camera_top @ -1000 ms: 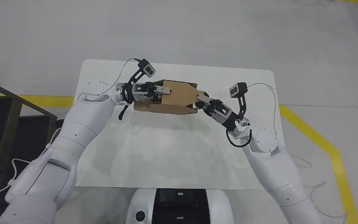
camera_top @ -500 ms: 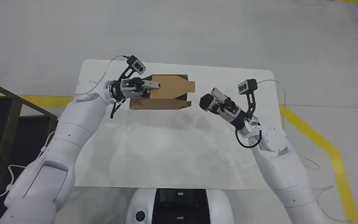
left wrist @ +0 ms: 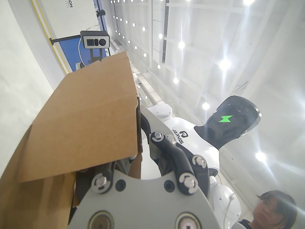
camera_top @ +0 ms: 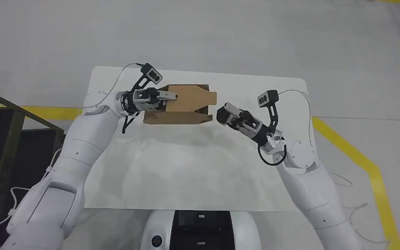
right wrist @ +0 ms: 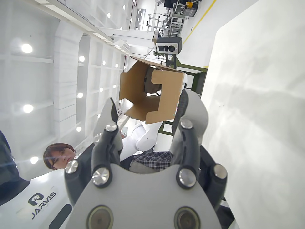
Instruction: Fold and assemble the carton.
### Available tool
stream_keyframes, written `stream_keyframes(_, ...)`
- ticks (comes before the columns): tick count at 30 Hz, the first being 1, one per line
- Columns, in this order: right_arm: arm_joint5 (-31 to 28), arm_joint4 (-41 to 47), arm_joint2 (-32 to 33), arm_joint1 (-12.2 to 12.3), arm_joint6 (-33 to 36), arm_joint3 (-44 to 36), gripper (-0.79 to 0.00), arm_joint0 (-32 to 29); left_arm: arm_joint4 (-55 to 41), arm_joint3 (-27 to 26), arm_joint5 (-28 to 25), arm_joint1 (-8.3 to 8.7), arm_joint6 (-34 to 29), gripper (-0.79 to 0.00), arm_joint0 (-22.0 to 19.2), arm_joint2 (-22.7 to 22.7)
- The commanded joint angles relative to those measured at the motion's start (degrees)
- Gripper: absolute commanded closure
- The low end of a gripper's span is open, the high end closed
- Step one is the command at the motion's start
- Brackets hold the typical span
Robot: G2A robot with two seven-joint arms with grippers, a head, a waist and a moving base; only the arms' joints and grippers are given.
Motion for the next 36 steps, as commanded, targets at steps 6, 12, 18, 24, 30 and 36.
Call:
stream_keyframes(6, 0.2, -0.8, -1.6, -0.3, 0.8, 0.4, 0.000, 1.0, 0.1, 0.1, 0.0, -0.45, 0.0, 0.000, -0.2, 0.2)
stream_keyframes(12, 0.5, -1.3, -3.0, -0.7, 0.7, 0.6, 0.000, 1.7, 0.0, -0.2, 0.0, -1.02, 0.0, 0.000, -0.4, 1.0)
stream_keyframes(18, 0.5, -1.2, -3.2, -0.8, 0.9, 1.1, 0.000, 2.4, 0.2, -0.2, 0.1, -1.43, 0.0, 0.000, -0.7, 2.2)
stream_keyframes(24, 1.1, -2.4, -3.5, -0.9, 1.5, 1.3, 0.000, 2.8, 0.3, 0.1, 0.0, -1.50, 0.0, 0.000, -0.9, 2.9)
stream_keyframes(30, 1.5, -4.1, -3.9, -0.9, 2.2, 1.2, 0.000, 3.3, 2.4, 0.2, 0.1, -1.31, 0.0, 0.000, -1.6, 3.4)
stream_keyframes(36, 2.2, -5.4, -4.1, -0.8, 3.0, 1.1, 0.000, 3.4, 3.4, -0.5, 0.9, -0.96, 0.0, 0.000, -2.0, 3.7)
